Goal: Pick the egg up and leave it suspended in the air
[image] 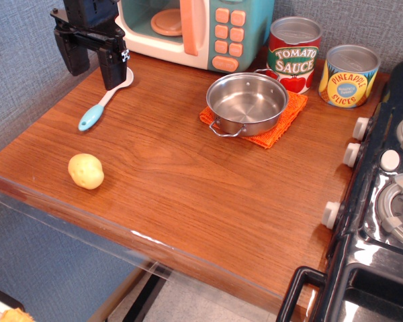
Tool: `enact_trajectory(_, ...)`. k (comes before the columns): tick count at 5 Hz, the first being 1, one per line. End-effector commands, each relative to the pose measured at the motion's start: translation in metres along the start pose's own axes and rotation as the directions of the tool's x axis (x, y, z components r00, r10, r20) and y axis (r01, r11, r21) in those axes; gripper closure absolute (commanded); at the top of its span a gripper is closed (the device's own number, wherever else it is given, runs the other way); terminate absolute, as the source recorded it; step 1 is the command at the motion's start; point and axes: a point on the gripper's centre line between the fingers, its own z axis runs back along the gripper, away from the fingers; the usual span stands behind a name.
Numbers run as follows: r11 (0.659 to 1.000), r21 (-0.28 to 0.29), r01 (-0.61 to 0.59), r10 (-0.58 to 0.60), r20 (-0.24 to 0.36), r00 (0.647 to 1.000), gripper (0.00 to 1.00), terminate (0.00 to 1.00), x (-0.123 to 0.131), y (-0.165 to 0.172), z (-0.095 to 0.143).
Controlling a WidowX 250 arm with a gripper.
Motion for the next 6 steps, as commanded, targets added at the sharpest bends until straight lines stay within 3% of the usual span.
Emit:
enact_trajectory(1, 1.0, 0.0, 0.0, 0.0, 0.0, 1.0, 0.0, 0.0, 0.0, 0.0, 0.0)
enact_trajectory(3, 1.0, 0.009, -0.027, 0.028, -0.047, 0.999, 0.0, 0.0, -0.048, -0.025, -0.03)
enact_trajectory(4, 0.999, 0.045, -0.018, 0.021, -0.063, 0.998, 0.0, 0.0, -0.07, -0.038, -0.04)
enact_trajectory(6, 0.995, 0.085, -0.054, 0.064, -0.117, 0.991, 0.0, 0.0, -0.073, -0.05, -0.062)
